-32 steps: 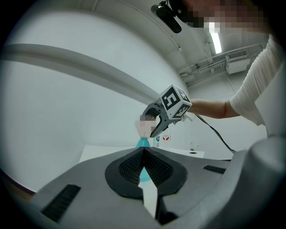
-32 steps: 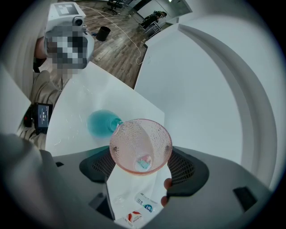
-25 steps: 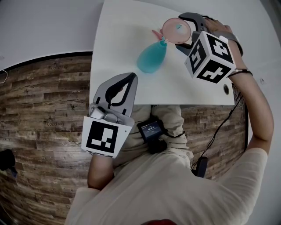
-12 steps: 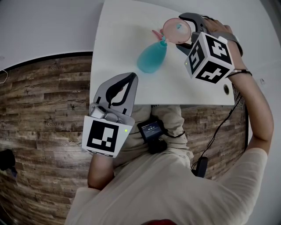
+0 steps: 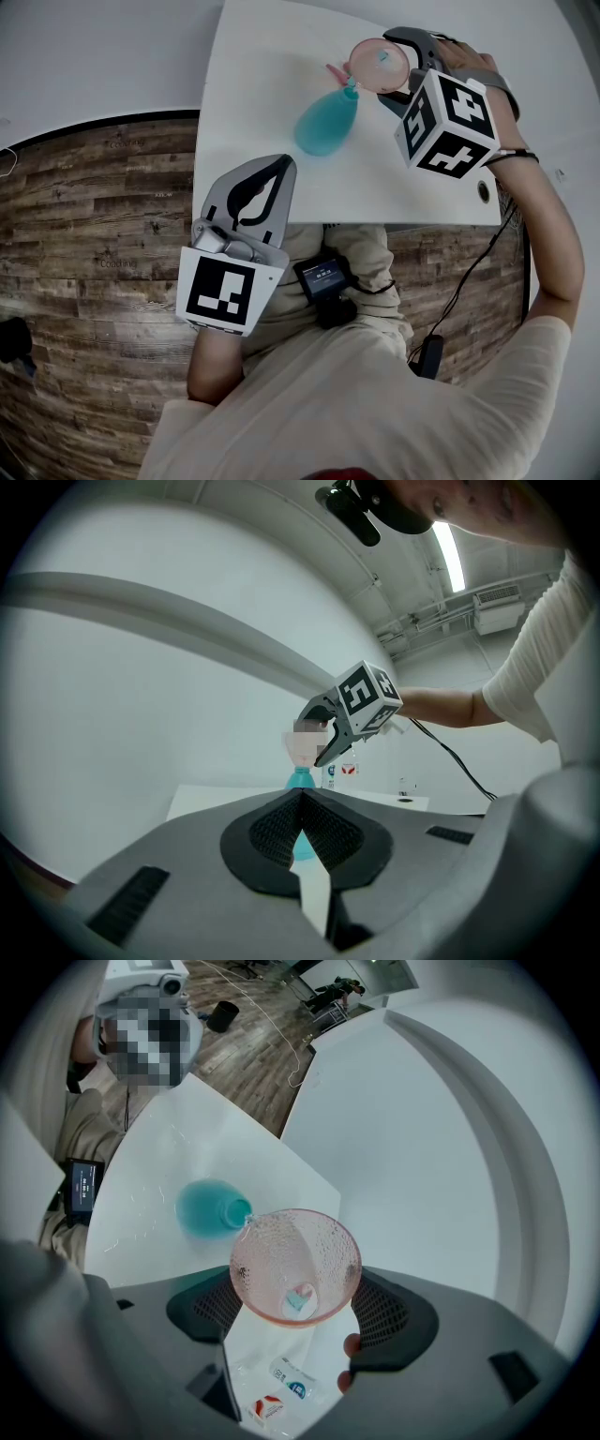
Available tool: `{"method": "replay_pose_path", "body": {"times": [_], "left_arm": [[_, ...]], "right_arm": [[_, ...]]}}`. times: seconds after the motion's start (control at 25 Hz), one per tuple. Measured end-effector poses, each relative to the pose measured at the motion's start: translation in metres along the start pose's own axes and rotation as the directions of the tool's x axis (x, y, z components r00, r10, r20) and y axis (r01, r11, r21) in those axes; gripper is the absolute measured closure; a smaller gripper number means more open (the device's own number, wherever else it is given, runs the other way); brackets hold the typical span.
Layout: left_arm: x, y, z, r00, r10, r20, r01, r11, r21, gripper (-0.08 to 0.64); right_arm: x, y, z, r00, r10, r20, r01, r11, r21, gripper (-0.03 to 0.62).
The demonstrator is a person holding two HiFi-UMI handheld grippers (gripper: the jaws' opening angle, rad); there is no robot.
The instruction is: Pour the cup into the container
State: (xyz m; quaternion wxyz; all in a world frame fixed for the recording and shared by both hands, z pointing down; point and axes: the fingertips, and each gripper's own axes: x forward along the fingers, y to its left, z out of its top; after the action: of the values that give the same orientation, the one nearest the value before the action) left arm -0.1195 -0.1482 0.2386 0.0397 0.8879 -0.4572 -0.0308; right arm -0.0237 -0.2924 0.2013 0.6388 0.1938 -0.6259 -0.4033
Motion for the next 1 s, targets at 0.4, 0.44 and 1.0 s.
{"method": "replay_pose_path", "body": {"times": [0.4,0.44,1.0], "left_arm": [[0.0009,-0.0005,-0.0027,1.000,-0.003,-0.001,0.003,1.000,0.000,0.549],[0.0009,-0.0005,-0.0028,1.000,-0.003,-0.001,0.003,1.000,-0.001,0.549],[0.0008,-0.0004,-0.0015,1.000,-0.004,0.000,0.004,1.000,-0.001,0.549]], "right_arm": [[0.0011,-0.0004,-0.0010,1.000,-0.010,-0.006,0.010,1.000,-0.007,0.221],[0.0010,-0.0008,-0.0011,1.000,-0.011,-0.007,0.011,1.000,-0.008,0.221],[-0.0030,-0.0041,-0.0003,1.000,-0.025,-0.018,0.025,0.999,-0.026,0.221]]}}
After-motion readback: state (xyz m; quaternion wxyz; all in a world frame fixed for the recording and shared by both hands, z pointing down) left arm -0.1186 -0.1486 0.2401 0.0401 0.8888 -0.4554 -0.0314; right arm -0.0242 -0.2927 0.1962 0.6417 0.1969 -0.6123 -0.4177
